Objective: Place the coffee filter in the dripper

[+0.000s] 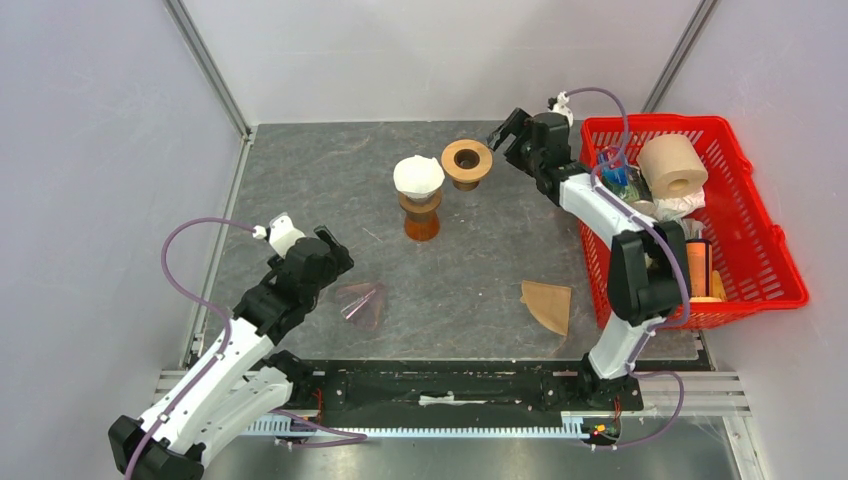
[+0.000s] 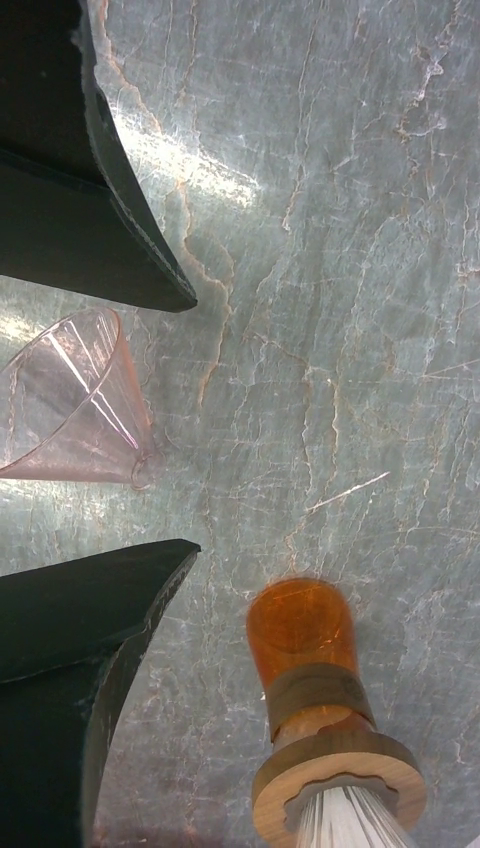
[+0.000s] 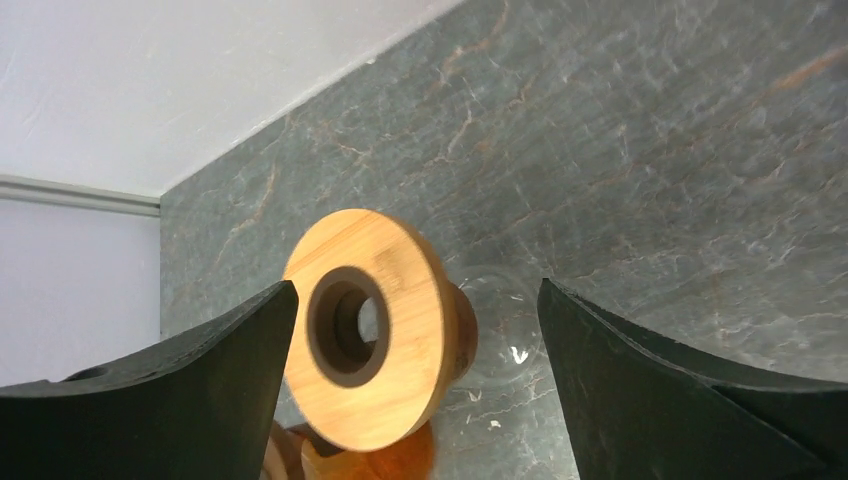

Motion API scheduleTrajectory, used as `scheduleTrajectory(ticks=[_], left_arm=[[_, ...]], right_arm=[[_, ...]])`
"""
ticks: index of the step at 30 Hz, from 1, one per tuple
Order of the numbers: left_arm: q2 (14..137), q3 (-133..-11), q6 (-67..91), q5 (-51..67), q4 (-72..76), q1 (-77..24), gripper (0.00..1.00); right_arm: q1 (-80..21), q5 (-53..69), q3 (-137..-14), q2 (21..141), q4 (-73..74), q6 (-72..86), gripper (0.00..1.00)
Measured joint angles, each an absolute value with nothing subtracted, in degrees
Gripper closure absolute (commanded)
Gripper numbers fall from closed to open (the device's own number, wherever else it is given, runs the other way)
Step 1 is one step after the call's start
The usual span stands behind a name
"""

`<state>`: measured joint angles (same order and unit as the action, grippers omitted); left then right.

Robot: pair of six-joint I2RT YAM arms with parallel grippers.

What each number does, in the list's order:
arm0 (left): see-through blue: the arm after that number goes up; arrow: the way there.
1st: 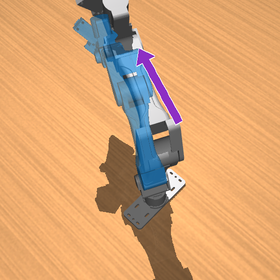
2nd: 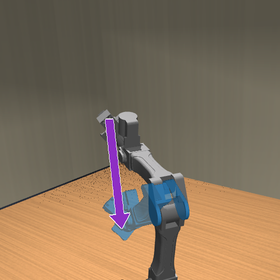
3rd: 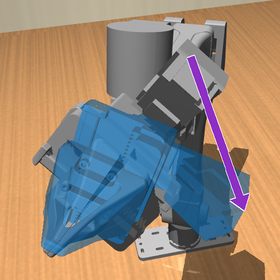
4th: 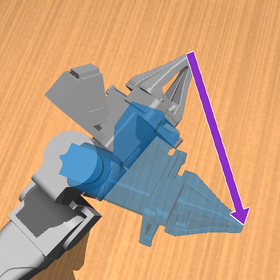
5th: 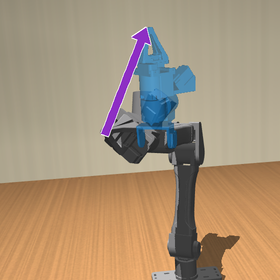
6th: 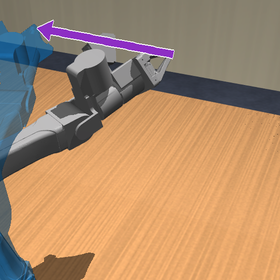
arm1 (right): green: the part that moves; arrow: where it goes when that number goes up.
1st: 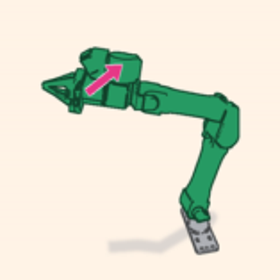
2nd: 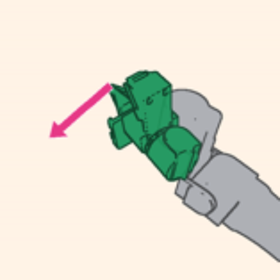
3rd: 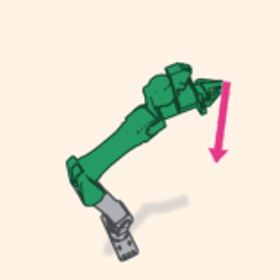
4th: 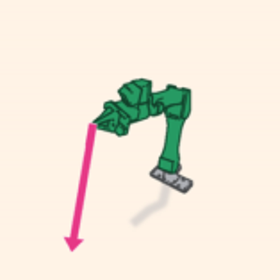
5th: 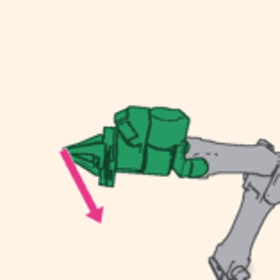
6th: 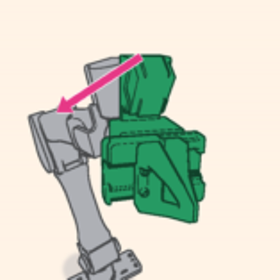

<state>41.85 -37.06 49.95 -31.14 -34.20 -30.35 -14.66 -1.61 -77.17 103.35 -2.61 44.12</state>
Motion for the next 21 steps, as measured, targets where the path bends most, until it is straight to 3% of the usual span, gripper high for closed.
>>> scheduleTrajectory(ticks=[13,21], left_arm=[[36.4,-31.4,50.6,-17.3,-35.2,-30.3,0.13],[34.4,-25.4,53.6,-9.2,-32.3,-30.4,0.33]], right_arm=[[-16.2,-6.1,-64.7,79.4,1.0,32.3,0.03],[-15.9,-6.2,-58.6,74.8,2.3,32.3,0.03]])
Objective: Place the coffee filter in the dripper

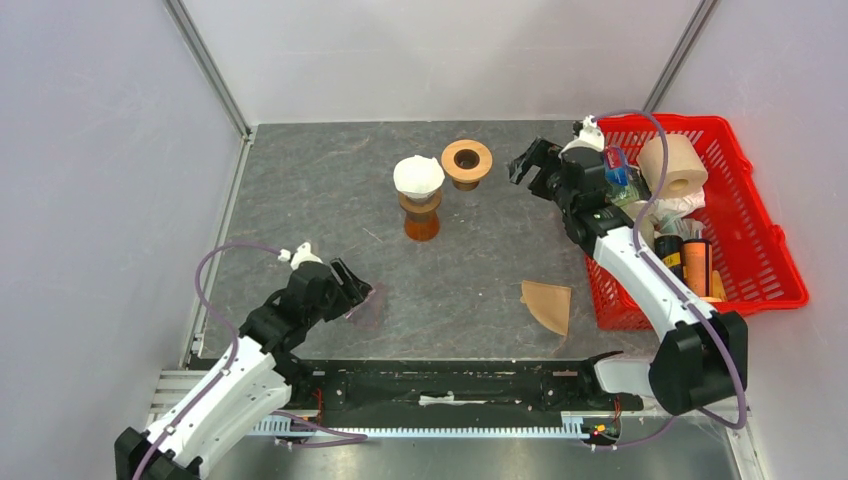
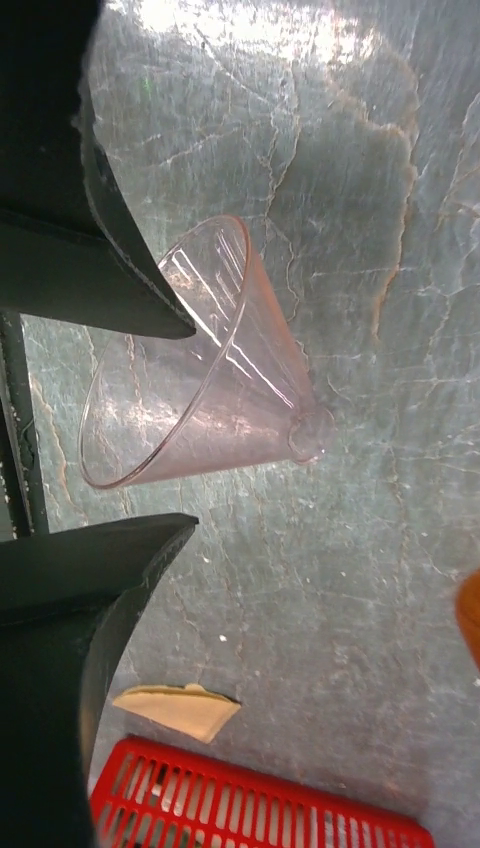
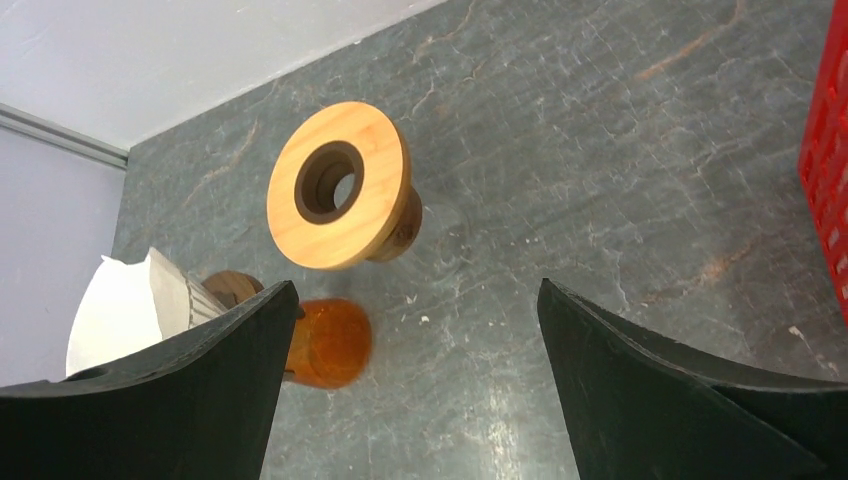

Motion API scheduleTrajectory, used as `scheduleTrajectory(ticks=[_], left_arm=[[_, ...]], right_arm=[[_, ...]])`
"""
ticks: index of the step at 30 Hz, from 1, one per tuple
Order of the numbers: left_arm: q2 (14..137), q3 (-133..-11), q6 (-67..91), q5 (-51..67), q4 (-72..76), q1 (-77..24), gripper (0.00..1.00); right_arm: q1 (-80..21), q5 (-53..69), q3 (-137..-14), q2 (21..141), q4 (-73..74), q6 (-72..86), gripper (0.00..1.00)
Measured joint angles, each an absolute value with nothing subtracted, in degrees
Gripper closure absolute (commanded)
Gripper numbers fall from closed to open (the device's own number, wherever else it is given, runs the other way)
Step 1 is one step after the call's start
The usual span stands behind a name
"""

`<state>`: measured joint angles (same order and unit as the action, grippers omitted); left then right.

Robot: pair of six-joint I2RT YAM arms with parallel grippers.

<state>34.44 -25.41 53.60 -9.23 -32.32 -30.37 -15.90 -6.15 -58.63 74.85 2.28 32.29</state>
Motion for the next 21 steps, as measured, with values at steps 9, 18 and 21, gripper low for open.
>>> scheduleTrajectory(ticks=[9,18,21], left_arm=[[41.8,-22.9,55.9,-6.4,-23.3,-30.4,0.73],[46.2,-24.5,54.0,-5.4,-19.9,-30.4,0.98],[47.2,-26.3,49.4,-3.6,-20.2,-30.5,0.98]], right_arm=[[-15.9,-7.7,-53.4,67.0,2.8,32.5,0.03],[-15.9,-8.4,-50.4,62.7,4.1,33.6,0.03],[-15.9,-8.3,-49.2,60.8,4.9,34.4,0.03]])
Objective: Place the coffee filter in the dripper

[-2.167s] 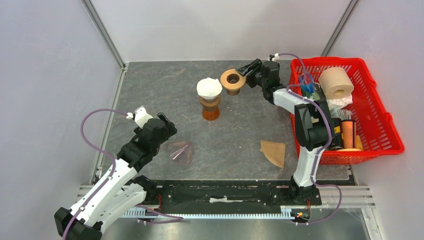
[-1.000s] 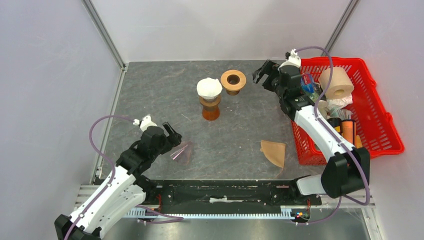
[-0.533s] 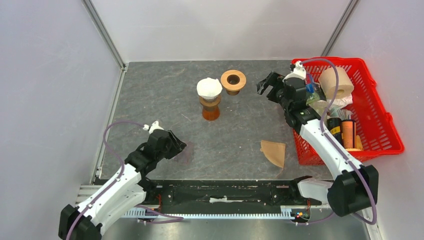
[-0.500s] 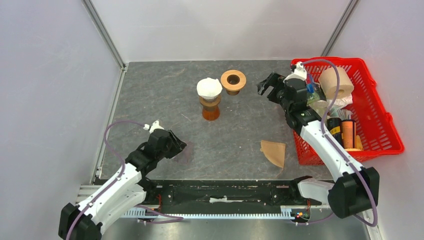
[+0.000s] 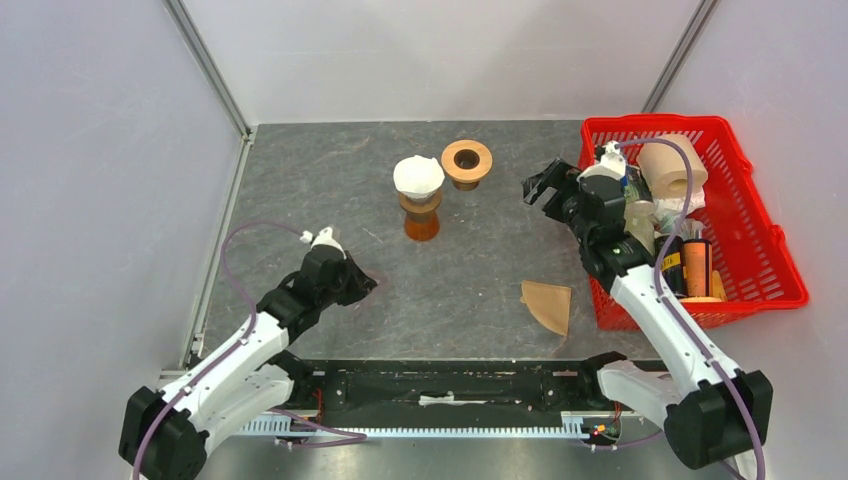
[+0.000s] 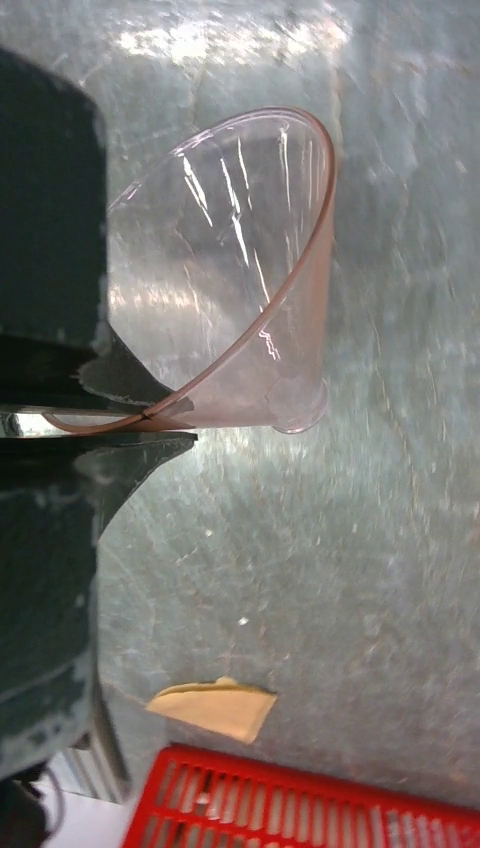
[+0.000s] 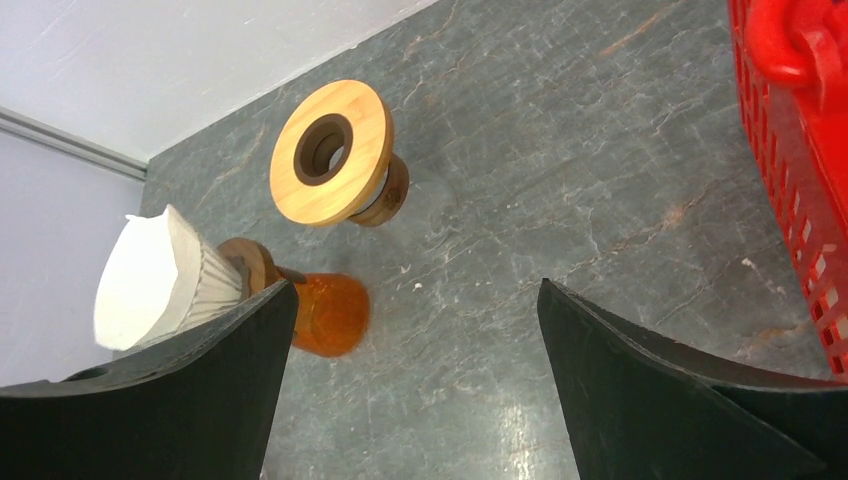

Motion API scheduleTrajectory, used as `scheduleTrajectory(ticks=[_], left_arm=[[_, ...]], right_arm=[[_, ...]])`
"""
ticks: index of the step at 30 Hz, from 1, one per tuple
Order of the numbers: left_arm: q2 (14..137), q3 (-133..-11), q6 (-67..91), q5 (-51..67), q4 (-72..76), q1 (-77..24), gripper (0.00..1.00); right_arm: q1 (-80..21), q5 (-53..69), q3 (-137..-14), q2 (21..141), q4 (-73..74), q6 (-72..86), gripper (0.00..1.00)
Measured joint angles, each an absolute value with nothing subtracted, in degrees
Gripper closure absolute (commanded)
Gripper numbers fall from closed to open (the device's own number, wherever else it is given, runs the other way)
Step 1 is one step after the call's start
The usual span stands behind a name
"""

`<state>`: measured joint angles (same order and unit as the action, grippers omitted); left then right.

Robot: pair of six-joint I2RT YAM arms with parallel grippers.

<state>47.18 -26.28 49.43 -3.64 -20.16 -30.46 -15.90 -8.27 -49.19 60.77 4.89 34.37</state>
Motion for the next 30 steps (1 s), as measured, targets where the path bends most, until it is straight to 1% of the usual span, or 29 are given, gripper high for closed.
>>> scheduleTrajectory(ticks=[3,6,9,13,17,20,22,25,30], left_arm=[[47.8,-30.0,42.9,0.6,-19.4,-31.5,0.98],[47.9,-32.8,37.2,4.7,-15.0,-34.3,0.98],[48.1,-34.3,30.5,9.2,-10.3,-38.7,0.98],[48.7,-36.2,19.0,15.1,-8.4,-44.0,0.98],[50.5,-38.2,3.3,27.0,-8.7,-46.7,0.98],[53.7,-42.0,-10.3,35.1,-13.1,-48.0,0.98],[56.8,-45.5,-18.0,36.8,-16.8,-48.9,0.97],[63.8,-53.9,-28.3,35.9,-25.1,-50.9,0.98],[75.6,-68.3,-44.8,30.0,-37.7,-54.6,0.98]], right_arm=[[-15.9,-7.6,-48.3,58.0,6.2,35.1,0.03],[-15.9,-7.2,-47.4,55.2,7.0,35.8,0.03],[-15.9,-6.4,-46.4,52.5,8.9,36.0,0.03],[-15.9,-5.1,-46.4,50.7,12.6,35.9,0.03],[-15.9,-2.4,-46.4,50.1,15.6,35.1,0.03],[-15.9,1.1,-47.4,50.5,19.8,33.3,0.03],[-15.9,4.0,-49.2,51.5,23.0,31.6,0.04],[-15.9,8.1,-52.7,53.3,27.3,29.5,0.05],[-15.9,13.6,-58.1,56.4,32.7,25.8,0.05]])
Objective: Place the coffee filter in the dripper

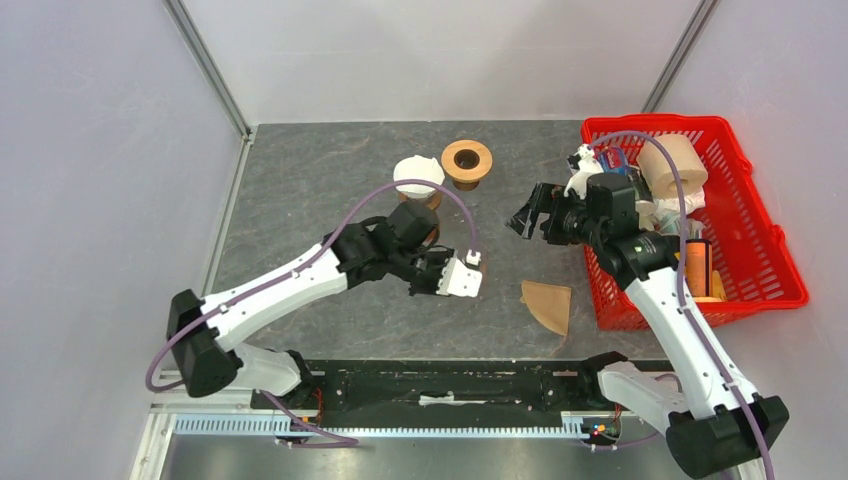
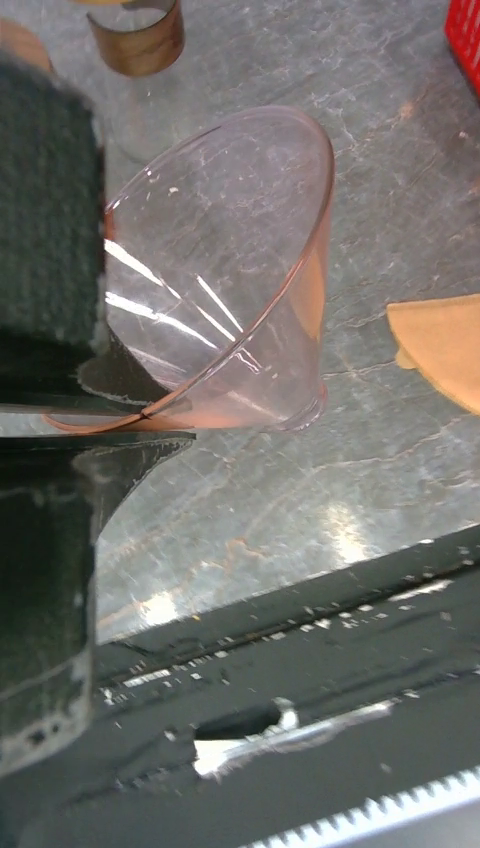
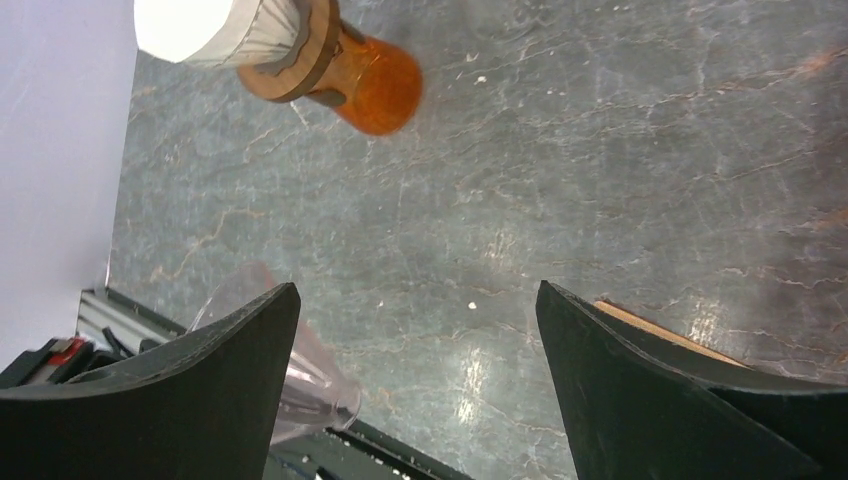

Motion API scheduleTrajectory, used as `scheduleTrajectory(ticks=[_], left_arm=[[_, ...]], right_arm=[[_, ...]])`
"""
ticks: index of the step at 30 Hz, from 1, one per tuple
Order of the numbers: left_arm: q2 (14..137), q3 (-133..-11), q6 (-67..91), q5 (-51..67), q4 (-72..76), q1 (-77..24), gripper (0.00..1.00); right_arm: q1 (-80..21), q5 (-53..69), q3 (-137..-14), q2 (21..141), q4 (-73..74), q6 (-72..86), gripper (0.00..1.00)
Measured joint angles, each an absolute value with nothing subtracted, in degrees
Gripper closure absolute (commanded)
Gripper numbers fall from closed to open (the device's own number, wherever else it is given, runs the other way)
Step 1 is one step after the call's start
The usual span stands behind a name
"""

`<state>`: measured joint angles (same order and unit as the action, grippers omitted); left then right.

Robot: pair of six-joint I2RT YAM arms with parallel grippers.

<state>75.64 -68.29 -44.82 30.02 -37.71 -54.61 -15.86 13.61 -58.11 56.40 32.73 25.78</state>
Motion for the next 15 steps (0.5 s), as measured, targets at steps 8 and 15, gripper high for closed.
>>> scheduleTrajectory(ticks=[8,15], left_arm=[[82.3,-75.1,-62.8,23.8,-51.4,-57.6,0.97],[86.5,-79.2,-69.5,16.4,-55.9,-62.0,0.97]], right_arm=[[-16.2,21.7,-62.2,61.8,36.2,23.9,0.12],[-23.6,25.0,-65.8,68.2,39.9,20.9,0.17]])
